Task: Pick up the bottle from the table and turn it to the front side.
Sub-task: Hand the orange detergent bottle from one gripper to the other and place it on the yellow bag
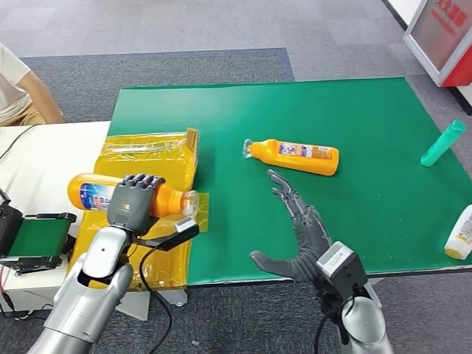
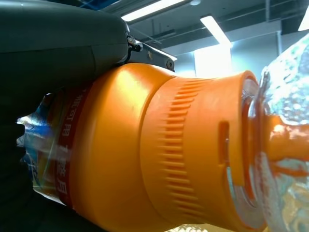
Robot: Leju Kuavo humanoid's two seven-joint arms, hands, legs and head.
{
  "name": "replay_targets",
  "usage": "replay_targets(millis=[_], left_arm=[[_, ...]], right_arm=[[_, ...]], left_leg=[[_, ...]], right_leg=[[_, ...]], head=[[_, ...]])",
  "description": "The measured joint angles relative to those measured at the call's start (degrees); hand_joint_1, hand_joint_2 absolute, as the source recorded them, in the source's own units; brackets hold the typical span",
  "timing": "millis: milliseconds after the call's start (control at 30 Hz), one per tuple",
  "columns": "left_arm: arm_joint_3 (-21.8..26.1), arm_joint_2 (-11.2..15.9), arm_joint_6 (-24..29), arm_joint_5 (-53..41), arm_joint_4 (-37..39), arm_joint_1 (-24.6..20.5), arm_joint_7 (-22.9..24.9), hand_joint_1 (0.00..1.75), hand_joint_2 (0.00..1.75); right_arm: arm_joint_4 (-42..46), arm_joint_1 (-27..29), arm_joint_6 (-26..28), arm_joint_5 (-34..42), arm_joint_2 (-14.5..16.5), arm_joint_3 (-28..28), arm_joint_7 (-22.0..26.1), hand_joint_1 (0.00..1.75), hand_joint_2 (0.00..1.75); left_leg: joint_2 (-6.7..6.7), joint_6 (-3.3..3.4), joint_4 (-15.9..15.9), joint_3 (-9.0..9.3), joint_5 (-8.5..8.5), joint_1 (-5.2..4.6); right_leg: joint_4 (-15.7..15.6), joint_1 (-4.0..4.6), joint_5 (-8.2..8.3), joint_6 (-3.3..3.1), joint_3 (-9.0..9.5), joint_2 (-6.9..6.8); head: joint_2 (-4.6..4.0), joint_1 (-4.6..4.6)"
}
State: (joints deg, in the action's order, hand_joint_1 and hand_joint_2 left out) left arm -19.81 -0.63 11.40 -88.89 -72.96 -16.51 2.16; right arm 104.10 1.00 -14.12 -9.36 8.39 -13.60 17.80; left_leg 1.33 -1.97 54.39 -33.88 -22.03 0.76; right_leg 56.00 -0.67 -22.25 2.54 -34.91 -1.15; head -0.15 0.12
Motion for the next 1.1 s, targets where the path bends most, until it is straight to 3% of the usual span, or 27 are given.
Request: replay_targets(millis=[333,1100], left_arm=[[-5.10,-3.52,-0.10,0.00,7.64,-2.11,-0.87,1.75,1.75],[-5.20,-5.51,-0.26,0.00,11.85,-1.49,-2.82,1.75,1.75]], right_arm=[[-0.33,-0.93,0.15,1.61,-0.01,-2.24,0.98,0.00,1.75],[-0.14,-0.51,0.25,2.30,-0.13,-2.64,1.36,0.00,1.75]], left_leg=[[0.00,0.01,0.01,-0.01,-0.01,-0.03],[0.00,0.01,0.01,-0.01,0.00,-0.03]], right_leg=[[0.00,-0.03,0.01,0.02,0.00,0.00],[0.00,-0.03,0.01,0.02,0.01,0.00]], head=[[0.00,0.01],[0.00,0.01]])
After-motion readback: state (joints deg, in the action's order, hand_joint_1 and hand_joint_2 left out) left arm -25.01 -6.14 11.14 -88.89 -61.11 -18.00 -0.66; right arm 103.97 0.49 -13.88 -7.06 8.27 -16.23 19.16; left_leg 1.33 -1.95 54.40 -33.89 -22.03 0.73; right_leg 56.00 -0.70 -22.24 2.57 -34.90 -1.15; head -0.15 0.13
